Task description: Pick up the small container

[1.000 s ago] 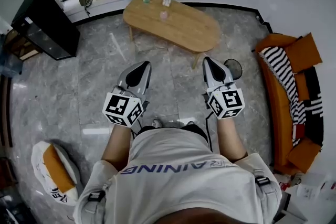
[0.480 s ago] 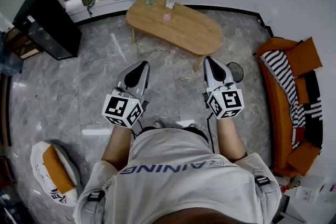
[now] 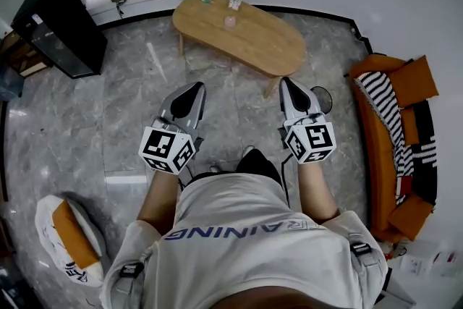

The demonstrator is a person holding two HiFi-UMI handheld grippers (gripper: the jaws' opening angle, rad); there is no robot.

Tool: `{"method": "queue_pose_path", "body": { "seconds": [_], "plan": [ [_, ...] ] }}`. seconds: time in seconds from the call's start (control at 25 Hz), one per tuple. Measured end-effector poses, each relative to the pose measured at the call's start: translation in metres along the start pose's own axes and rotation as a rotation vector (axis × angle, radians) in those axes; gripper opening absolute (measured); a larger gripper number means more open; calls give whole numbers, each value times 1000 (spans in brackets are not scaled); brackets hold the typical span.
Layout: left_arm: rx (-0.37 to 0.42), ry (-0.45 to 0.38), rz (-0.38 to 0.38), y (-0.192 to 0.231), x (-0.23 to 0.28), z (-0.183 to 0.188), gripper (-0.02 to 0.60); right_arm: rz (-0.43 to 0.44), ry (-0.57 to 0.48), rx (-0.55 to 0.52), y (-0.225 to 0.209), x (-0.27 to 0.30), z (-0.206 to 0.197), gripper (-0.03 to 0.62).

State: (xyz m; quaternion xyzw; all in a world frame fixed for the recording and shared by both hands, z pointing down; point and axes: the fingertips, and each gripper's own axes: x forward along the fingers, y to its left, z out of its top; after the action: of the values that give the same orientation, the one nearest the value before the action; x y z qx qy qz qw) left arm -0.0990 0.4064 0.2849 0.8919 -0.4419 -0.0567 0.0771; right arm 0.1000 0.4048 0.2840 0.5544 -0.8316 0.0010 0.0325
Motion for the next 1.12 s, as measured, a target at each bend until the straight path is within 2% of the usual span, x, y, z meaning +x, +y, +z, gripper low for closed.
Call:
{"method": "queue_pose_path", "body": {
  "seconds": [0.28,0.52,0.92,1.12],
  "plan": [
    [-7,18,23,34,16,-3,0,40,11,6,1,50,-3,15],
    [-13,32,60,71,54,4,0,91,9,-6,-12,108,6,15],
    [-19,62,139,120,148,9,0,146,34,14,-81,205,8,15],
    [-19,91,149,123,214,1,0,158,49,41,-134,245,-1,15]
  ]
}}
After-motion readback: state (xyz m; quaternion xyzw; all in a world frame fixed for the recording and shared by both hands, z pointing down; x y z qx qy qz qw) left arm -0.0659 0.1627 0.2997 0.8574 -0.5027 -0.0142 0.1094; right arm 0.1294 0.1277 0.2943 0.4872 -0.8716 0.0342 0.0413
